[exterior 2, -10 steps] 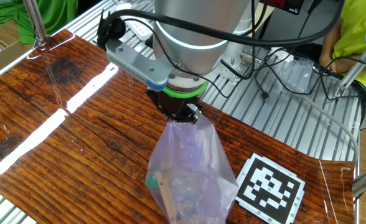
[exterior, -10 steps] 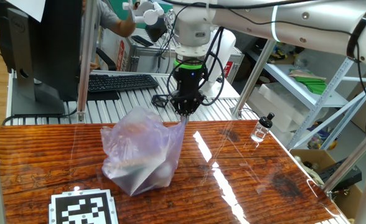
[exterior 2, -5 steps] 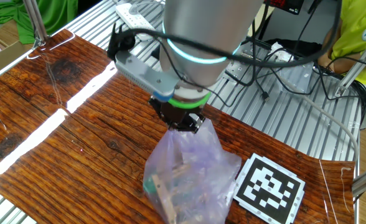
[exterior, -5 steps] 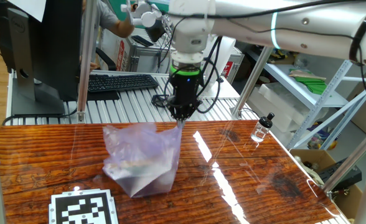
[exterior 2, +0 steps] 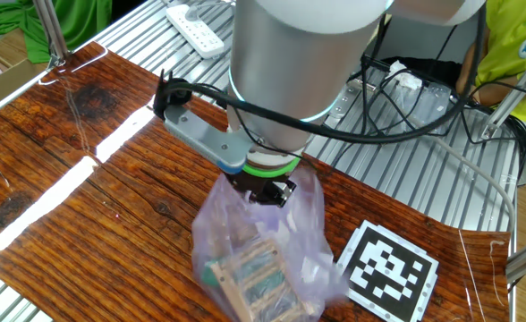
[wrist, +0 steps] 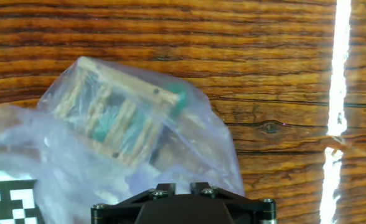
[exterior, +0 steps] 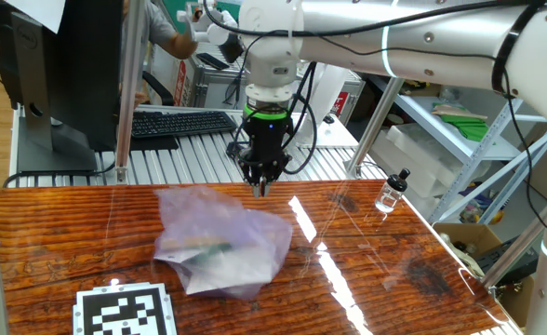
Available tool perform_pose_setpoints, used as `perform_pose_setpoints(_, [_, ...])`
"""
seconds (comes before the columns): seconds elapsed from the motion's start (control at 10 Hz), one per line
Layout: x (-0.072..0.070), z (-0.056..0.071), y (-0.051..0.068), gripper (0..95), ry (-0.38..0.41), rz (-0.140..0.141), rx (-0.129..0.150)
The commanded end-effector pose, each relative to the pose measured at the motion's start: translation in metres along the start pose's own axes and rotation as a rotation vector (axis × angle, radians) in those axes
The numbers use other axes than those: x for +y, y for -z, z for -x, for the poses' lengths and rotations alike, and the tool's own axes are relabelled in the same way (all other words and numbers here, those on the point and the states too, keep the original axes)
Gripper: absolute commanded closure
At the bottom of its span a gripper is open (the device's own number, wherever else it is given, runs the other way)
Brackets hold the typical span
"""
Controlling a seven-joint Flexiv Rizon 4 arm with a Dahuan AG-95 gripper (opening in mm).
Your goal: Pick up a bag of things
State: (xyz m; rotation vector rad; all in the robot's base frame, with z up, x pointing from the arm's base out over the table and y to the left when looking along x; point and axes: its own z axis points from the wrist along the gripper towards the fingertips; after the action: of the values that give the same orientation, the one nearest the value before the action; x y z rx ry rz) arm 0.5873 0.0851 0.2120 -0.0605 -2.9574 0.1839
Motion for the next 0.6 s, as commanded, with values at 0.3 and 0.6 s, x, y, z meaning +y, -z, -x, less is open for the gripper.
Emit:
perform_pose_setpoints(0.3, [0.018, -0.015, -0.017, 19.0, -0.112, 0.065, 0.057])
perform_pose_setpoints(0.6, [0.021, -0.017, -0.023, 0.0, -0.11, 0.083, 0.064])
